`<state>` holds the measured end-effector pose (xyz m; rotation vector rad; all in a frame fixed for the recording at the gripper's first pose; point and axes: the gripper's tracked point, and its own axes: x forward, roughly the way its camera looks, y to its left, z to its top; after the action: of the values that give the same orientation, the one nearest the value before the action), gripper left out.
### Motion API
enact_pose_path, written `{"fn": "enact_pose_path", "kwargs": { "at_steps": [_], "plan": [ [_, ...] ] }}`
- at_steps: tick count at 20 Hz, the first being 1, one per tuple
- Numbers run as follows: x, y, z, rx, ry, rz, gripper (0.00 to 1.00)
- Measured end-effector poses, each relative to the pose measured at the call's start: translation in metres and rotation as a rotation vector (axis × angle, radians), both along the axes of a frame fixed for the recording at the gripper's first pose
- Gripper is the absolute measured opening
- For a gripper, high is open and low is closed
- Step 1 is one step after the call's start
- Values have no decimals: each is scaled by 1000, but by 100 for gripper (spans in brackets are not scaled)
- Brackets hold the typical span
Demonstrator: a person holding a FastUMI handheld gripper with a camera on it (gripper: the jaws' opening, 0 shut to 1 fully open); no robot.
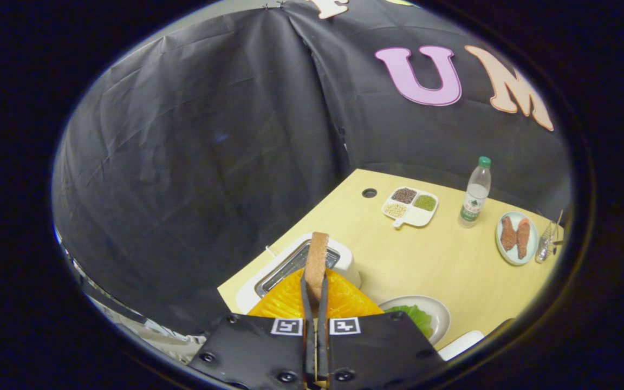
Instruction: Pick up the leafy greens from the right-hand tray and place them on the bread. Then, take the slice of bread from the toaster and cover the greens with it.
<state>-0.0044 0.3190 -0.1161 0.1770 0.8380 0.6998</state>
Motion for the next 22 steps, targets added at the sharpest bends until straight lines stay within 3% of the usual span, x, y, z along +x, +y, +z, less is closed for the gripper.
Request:
{"fn": "enact_pose_path", "kwargs": {
  "at_steps": [11, 22],
  "plan": [
    [-10, -69, -49, -18, 58, -133, 4],
    [-33, -94, -118, 23, 195, -260, 4]
  ]
}}
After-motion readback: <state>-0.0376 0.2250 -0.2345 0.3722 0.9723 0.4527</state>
